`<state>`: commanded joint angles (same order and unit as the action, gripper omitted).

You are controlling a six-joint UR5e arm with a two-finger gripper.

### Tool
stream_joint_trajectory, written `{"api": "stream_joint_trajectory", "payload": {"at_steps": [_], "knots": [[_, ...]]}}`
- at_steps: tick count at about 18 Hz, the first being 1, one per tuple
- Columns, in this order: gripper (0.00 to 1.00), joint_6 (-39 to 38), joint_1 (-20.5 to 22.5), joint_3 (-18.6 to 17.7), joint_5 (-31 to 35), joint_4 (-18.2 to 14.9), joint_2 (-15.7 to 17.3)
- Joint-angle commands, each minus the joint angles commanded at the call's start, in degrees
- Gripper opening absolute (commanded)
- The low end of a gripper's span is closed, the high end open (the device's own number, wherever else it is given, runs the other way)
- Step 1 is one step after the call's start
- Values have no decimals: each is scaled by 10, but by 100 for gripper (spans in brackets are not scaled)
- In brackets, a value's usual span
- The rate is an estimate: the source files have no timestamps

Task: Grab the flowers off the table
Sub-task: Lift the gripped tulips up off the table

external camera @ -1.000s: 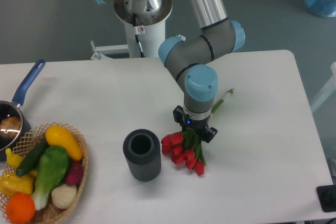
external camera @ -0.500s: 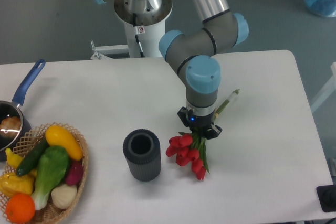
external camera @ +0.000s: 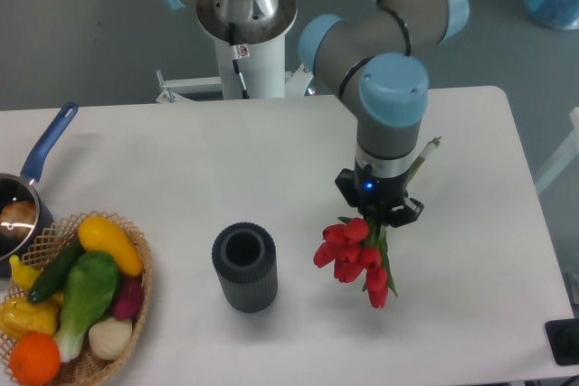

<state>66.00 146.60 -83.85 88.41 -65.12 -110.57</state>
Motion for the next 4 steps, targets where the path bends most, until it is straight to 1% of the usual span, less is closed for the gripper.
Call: {"api": "stream_joint_trajectory", "payload": {"at_steps": [2,4], "knots": [[0,37,2,10,3,-25,3],[0,53,11,12,20,-54,13]]}}
